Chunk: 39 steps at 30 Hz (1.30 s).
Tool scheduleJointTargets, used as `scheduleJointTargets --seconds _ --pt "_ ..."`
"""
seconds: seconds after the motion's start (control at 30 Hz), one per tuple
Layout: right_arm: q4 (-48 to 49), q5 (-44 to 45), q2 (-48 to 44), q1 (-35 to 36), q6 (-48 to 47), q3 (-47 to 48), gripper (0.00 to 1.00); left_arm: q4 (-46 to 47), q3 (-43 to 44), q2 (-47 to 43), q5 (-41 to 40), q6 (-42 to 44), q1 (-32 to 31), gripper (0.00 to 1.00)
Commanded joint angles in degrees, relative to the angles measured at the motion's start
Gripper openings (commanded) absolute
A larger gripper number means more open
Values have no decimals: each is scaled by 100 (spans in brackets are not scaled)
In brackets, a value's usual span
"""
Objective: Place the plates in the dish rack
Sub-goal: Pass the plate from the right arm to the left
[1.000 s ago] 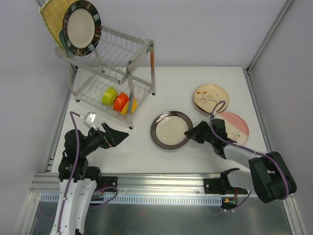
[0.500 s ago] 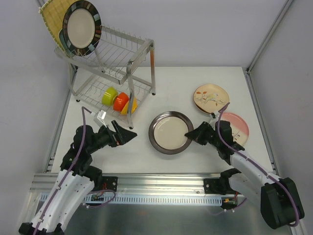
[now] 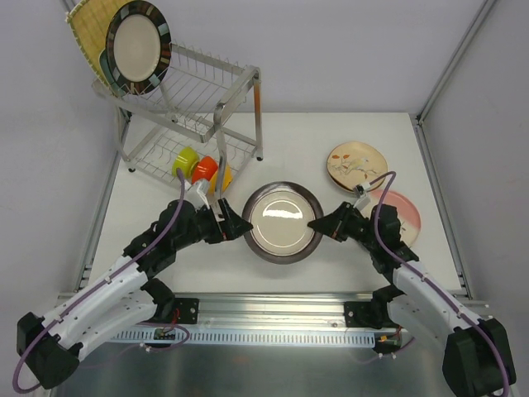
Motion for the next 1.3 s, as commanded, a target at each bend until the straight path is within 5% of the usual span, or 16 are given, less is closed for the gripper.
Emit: scheduleJointTargets --seconds 0.0,0.33,0.7,0.9,1.07,1.27 --pt "1463 -546 -306 12 499 190 1 448 349 309 -652 -61 -347 92" --pt "1929 -660 -368 3 746 23 1 844 542 1004 -908 -246 -998 79" --pt "1973 -520 -412 12 720 -161 1 932 428 837 -1101 -474 -1148 38" --pt "2087 -520 -350 3 790 -179 1 1152 410 951 -1049 -518 -1218 35" --pt "2096 -511 -394 3 799 -197 0 1196 437 1144 -1014 -527 -1245 44" --pt "2035 -476 -412 3 737 -214 1 1222 481 1180 -1022 -501 -1271 30"
